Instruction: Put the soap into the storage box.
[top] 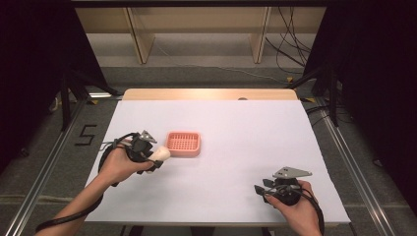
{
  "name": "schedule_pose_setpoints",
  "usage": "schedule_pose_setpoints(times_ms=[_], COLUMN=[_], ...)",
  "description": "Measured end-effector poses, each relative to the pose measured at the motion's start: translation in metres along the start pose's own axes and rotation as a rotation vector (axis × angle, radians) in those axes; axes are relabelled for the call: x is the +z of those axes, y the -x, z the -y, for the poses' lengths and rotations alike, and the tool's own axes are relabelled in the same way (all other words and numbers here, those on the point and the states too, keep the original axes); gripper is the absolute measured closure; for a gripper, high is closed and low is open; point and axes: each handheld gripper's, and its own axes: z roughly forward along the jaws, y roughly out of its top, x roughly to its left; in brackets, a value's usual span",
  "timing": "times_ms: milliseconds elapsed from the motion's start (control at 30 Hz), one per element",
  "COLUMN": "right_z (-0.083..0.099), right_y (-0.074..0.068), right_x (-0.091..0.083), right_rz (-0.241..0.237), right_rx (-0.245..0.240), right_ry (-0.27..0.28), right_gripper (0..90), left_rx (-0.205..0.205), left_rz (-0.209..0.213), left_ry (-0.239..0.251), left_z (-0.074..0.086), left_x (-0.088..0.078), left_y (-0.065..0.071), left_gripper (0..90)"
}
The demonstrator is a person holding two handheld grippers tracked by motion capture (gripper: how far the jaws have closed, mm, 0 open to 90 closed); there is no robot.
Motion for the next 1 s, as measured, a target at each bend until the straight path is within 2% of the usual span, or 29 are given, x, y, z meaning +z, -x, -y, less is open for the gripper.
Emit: schedule_pose_setpoints(times_ms=[67,133,200,500,533,567,600,667,733,767,800,833,867,900,933,967,1000], right_z=[0.000,0.000,0.000,0.001,0.001,0.001,0.001,0.001,0.001,0.001,0.001,0.001,0.001,0.001,0.001,0.001,0.001], right_y=[0.000,0.000,0.000,0.000,0.000,0.000,0.000,0.000,0.000,0.000,0.000,0.000,0.000,0.000,-0.001,0.000,0.001], right_x=[0.000,0.001,0.000,0.000,0.001,0.001,0.001,0.001,0.000,0.000,0.000,0.000,0.000,0.000,0.000,0.000,0.000], right_rz=[0.000,-0.012,-0.001,-0.012,-0.014,-0.012,-0.012,-0.012,-0.003,-0.004,-0.004,-0.004,-0.004,-0.004,-0.006,0.001,0.001], right_rx=[0.000,0.006,-0.001,0.000,0.002,0.000,0.000,0.000,-0.003,-0.003,-0.004,-0.004,-0.003,-0.004,0.017,-0.011,-0.012], right_ry=[-0.001,-0.005,-0.001,0.001,0.000,0.000,0.001,0.001,0.001,0.001,0.001,0.001,0.002,0.002,-0.002,0.004,0.004], right_gripper=[56.7,56.7,56.7,56.7,56.7,56.7,56.8,56.7,56.7,56.7,56.7,56.7,56.7,56.7,56.7,56.7,56.7], left_rx=[0.010,-0.002,0.012,0.010,0.020,0.008,0.023,0.026,0.008,0.013,0.043,0.042,0.039,0.045,0.048,0.051,0.054], left_rz=[0.000,-0.007,0.002,0.000,-0.001,0.001,0.000,0.001,0.001,0.003,-0.007,-0.006,-0.010,-0.002,-0.007,-0.007,-0.008], left_ry=[0.000,0.008,-0.003,0.009,0.012,0.014,0.012,0.014,0.015,0.014,0.010,0.005,0.024,0.014,0.023,0.023,0.026], left_z=[-0.001,-0.002,-0.004,-0.008,-0.008,-0.009,-0.010,-0.011,-0.012,-0.012,-0.014,-0.015,-0.014,-0.015,-0.016,-0.016,-0.017], left_x=[0.000,0.001,0.000,0.002,0.002,0.002,0.003,0.004,0.005,0.005,0.005,0.005,0.007,0.006,0.007,0.007,0.007], left_y=[0.000,0.001,0.000,0.002,0.001,0.002,0.001,0.001,0.002,0.002,0.000,0.000,0.000,0.000,0.000,0.001,0.001], left_gripper=[48.8,48.8,48.8,48.8,48.8,48.8,48.8,48.8,48.8,48.8,48.8,48.8,48.8,48.8,48.8,48.8,48.8])
